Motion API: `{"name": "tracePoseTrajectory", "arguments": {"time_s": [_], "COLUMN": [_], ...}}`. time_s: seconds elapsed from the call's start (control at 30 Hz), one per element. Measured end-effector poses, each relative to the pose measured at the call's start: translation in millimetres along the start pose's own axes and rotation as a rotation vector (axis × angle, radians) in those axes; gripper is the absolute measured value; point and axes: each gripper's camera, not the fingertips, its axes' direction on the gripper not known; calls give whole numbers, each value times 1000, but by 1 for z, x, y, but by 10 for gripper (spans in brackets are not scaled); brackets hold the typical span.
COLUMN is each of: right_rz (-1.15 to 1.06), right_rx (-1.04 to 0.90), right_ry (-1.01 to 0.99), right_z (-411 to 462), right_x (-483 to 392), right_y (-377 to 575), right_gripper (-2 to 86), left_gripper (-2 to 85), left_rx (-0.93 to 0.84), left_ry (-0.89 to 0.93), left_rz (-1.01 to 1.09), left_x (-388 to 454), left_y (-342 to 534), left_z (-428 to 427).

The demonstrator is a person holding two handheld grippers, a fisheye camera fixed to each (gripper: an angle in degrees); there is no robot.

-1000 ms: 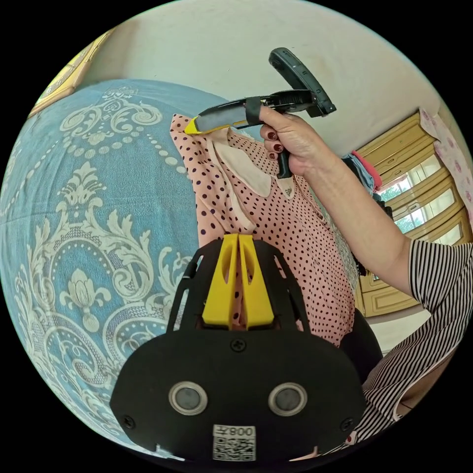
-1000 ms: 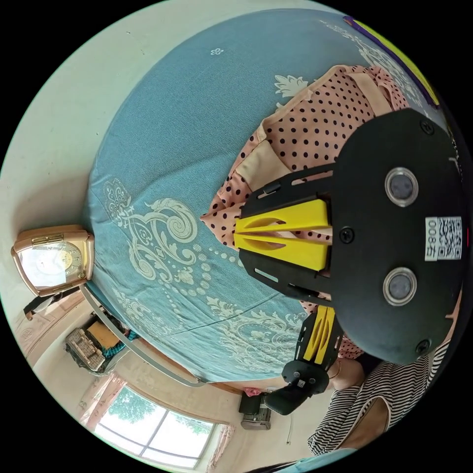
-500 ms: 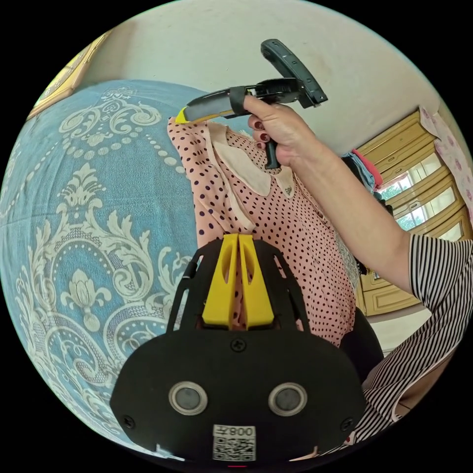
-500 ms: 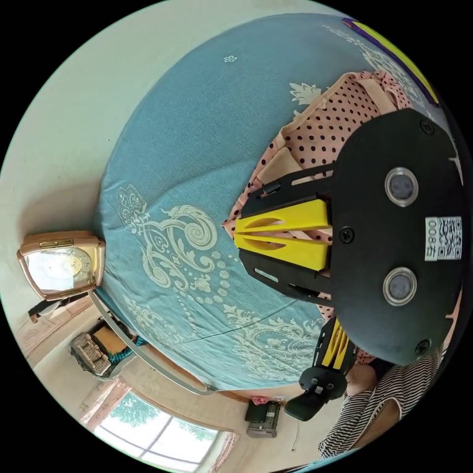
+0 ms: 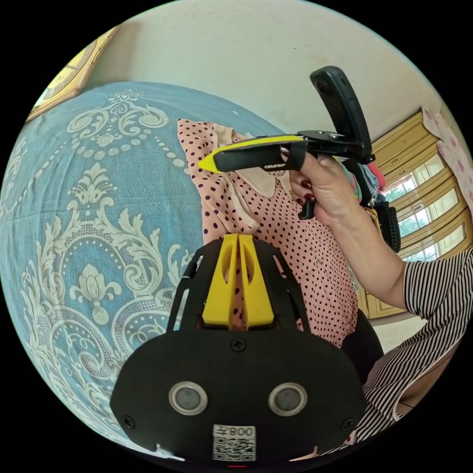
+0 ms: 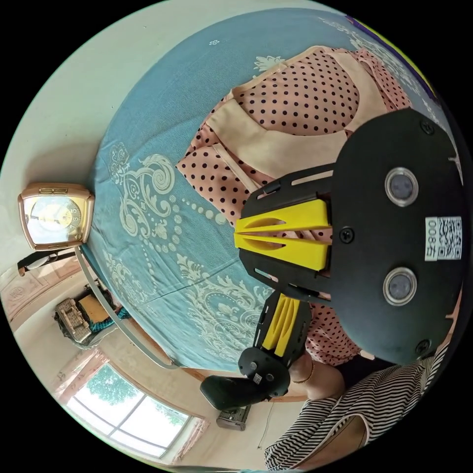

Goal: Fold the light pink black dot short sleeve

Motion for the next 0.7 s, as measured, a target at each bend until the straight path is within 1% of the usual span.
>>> {"name": "tracePoseTrajectory", "arguments": {"time_s": [0.13,0.23,0.33,0.37,0.4,0.5,0.53,0.6,0.63,0.7], "right_rz": [-36,-23,-33,-31,-22,18,36,81,123,192], "right_rx": [28,-5,-89,-48,-54,-34,-7,14,29,45], "right_ry": [22,78,124,118,109,32,44,110,165,237], "right_z": [-27,-29,-11,-17,-18,-38,-49,-68,-81,-100], "right_x": [-29,-43,-48,-47,-45,-38,-35,-27,-18,0], "right_y": [38,74,93,98,99,111,123,144,159,181], "right_gripper": [1,1,1,2,2,2,2,2,2,2], "left_gripper": [2,2,2,2,2,2,1,2,2,2], "left_rx": [37,3,-14,-11,-4,91,110,57,-8,2], "left_ry": [-11,-84,-103,-106,-101,-27,-12,-43,-94,-111], "left_rz": [-10,-4,4,3,1,6,9,4,-3,5], "left_x": [0,6,11,12,13,17,18,20,22,29], "left_y": [-3,-7,-11,-12,-13,-13,-14,-17,-20,-22], "left_z": [-12,-11,-12,-14,-16,-30,-33,-27,-19,-23]}}
